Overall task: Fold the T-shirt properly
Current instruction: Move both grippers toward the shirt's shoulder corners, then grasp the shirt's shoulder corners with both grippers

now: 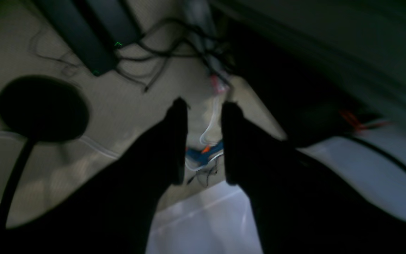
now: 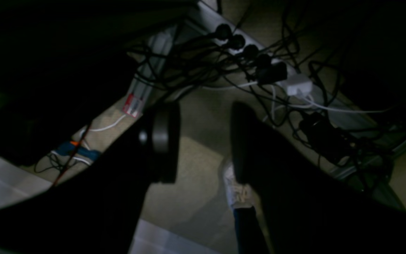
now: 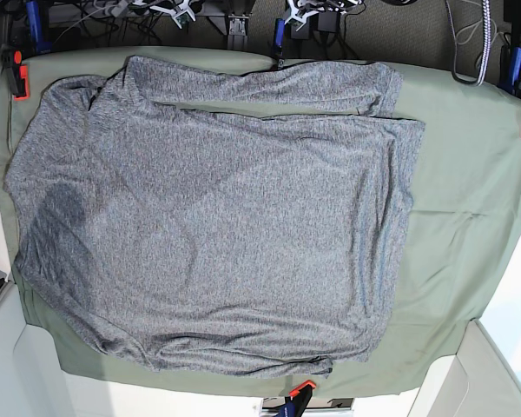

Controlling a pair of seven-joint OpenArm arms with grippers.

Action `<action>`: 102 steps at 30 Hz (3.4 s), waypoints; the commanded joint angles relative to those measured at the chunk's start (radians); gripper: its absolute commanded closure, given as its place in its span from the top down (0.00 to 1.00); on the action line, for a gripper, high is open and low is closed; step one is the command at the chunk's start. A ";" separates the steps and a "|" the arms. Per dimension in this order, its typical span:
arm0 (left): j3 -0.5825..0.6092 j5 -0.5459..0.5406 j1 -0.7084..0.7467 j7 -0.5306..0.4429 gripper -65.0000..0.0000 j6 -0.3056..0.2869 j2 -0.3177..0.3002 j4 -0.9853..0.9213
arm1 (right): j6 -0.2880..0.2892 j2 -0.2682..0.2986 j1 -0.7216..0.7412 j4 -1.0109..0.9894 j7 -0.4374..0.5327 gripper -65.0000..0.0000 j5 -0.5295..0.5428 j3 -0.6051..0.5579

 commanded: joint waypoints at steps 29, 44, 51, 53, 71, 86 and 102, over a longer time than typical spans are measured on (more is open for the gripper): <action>-0.002 0.072 0.270 0.006 0.30 -0.140 -0.060 0.444 | -0.023 0.077 -0.192 0.270 0.010 0.38 -0.052 -0.002; -0.360 0.024 0.541 0.041 0.39 -0.348 -0.105 0.967 | -0.269 0.231 -0.461 0.843 -0.153 0.38 -0.123 -0.002; -0.483 -0.082 0.687 0.051 0.39 -0.348 -0.105 1.208 | -0.269 0.370 -0.602 1.161 -0.198 0.38 -0.122 0.002; -0.513 -0.095 0.732 0.051 0.39 -0.348 -0.111 1.278 | -0.270 0.405 -0.640 1.238 -0.207 0.38 -0.122 0.011; -0.808 -0.429 1.049 0.106 0.57 -0.348 -0.188 1.901 | -0.233 0.459 -0.737 1.735 -0.224 0.59 0.181 0.450; -0.917 -0.615 1.050 0.211 0.65 -0.348 -0.273 1.984 | 0.002 0.429 -0.531 1.525 -0.311 0.69 0.521 0.741; -0.916 -0.609 0.956 0.215 0.65 -0.348 -0.285 1.964 | 0.088 0.398 -0.398 1.390 -0.425 0.69 0.551 0.741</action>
